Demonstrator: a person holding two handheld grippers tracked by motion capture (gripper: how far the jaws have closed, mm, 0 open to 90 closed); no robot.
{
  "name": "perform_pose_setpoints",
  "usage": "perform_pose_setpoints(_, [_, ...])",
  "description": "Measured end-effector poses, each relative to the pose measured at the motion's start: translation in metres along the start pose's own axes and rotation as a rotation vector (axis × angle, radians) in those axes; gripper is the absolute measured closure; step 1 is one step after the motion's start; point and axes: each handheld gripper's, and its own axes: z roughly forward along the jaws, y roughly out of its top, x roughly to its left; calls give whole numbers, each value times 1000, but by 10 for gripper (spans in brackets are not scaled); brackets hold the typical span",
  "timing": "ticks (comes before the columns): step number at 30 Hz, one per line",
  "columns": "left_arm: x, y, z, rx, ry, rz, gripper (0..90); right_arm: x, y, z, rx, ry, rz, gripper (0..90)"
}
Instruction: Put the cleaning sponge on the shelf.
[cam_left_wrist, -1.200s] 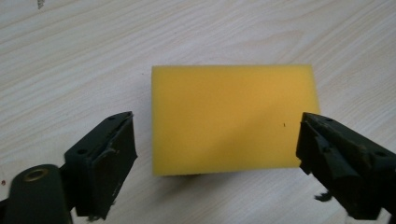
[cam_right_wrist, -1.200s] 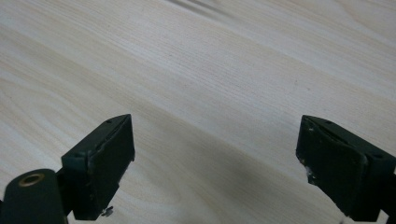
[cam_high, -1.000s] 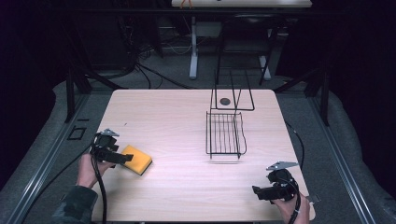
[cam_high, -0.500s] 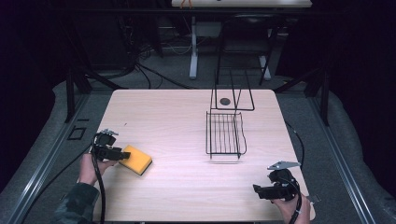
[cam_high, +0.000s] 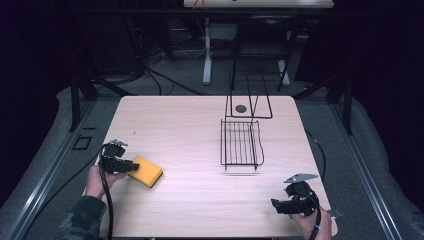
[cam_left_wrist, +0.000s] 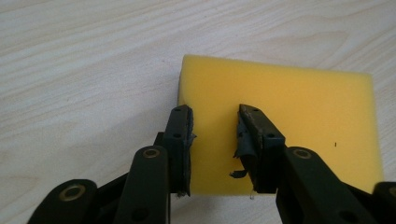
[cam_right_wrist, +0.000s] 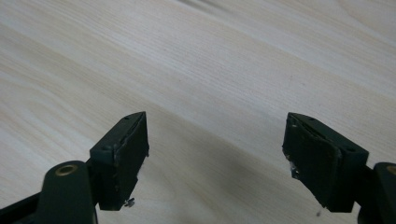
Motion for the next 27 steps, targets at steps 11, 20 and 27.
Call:
perform_pose_setpoints(11, [-8,1,0,3,51,19,749,3,1,1,17,-18,-26,223])
perform_pose_setpoints(20, [-13,2,-9,-23,50,38,760,2,0,0,3,-11,-27,205])
perform_pose_setpoints(27, [-17,3,-18,-54,65,56,783,2,0,0,1,-18,-27,206])
